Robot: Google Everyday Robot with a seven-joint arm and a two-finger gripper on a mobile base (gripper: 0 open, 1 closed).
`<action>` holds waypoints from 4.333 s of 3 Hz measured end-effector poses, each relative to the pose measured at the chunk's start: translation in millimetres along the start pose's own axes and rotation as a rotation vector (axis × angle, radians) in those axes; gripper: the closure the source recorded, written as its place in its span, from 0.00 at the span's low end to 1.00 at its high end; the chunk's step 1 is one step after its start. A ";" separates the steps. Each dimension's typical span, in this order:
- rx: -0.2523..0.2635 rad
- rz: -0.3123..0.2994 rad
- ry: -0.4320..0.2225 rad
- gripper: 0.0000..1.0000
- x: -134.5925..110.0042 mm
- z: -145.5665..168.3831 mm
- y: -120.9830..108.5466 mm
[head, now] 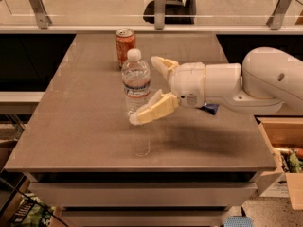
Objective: Knock water bottle over
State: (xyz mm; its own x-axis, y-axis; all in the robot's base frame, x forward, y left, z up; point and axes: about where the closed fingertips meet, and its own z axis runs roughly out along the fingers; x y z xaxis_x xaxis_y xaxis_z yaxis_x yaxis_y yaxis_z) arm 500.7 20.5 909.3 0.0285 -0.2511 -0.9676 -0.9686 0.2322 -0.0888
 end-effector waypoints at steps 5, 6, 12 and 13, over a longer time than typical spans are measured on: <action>-0.014 -0.014 0.001 1.00 -7.6 8.3 6.4; -0.015 -0.014 0.001 1.00 -7.6 8.4 6.4; -0.008 0.007 0.394 1.00 -43.7 -17.8 2.3; 0.009 -0.001 0.467 1.00 -41.2 -19.9 3.5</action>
Offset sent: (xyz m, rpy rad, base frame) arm -0.0001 0.0020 0.0005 -0.0011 -0.0017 0.0001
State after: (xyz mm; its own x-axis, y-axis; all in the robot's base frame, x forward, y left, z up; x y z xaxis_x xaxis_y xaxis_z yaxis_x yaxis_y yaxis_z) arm 491.2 12.9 953.5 -0.0865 -0.6472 -0.7574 -0.9663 0.2396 -0.0943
